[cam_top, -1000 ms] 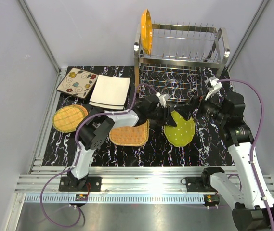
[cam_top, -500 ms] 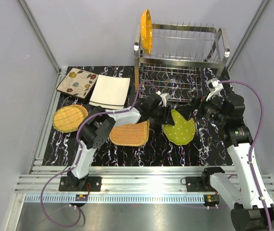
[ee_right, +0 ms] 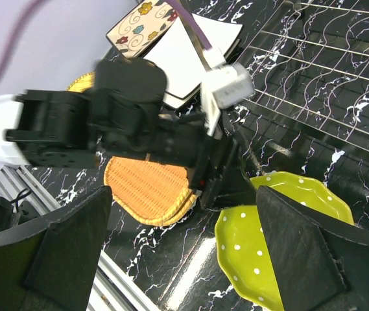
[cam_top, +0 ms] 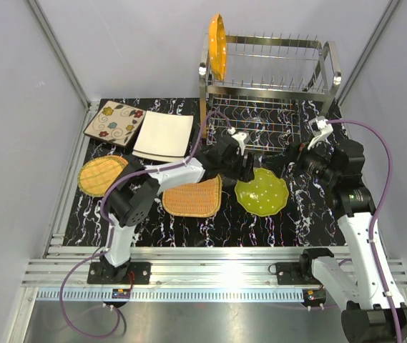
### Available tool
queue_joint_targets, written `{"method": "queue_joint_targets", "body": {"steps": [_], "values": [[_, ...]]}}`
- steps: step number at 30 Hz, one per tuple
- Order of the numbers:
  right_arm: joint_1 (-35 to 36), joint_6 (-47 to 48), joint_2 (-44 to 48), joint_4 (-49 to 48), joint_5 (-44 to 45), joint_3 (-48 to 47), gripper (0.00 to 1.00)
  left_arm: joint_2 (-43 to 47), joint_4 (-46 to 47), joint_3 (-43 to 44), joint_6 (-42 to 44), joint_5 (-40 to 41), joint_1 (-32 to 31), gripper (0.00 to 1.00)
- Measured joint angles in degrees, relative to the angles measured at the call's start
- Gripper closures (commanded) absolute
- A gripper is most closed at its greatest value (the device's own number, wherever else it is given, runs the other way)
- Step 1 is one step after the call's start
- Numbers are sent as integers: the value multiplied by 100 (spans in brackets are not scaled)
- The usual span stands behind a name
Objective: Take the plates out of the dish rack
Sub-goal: Place the plate on the table, then grab a plate with the right arm
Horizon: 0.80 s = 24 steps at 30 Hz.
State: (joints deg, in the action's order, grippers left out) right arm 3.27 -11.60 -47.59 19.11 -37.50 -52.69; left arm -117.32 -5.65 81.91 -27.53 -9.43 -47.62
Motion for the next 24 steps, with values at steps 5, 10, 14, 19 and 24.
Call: {"method": "queue_joint_targets", "body": {"steps": [5,10,14,19,24], "values": [[-28,0,0,4,-13,-4,0,605,2,-7,400,529,-107,20],[-50,96,-22,55,-11,-205,0,1349,11,-343,776,1047,-227,18],[-68,249,-42,68,-9,-535,0,2100,-138,-734,1019,1495,-293,10],[-68,457,-44,66,-9,-730,0,2981,-437,-866,1298,2079,-297,1],[-70,627,-131,94,-70,-699,0,3427,-859,-398,1554,2677,-258,1]]}}
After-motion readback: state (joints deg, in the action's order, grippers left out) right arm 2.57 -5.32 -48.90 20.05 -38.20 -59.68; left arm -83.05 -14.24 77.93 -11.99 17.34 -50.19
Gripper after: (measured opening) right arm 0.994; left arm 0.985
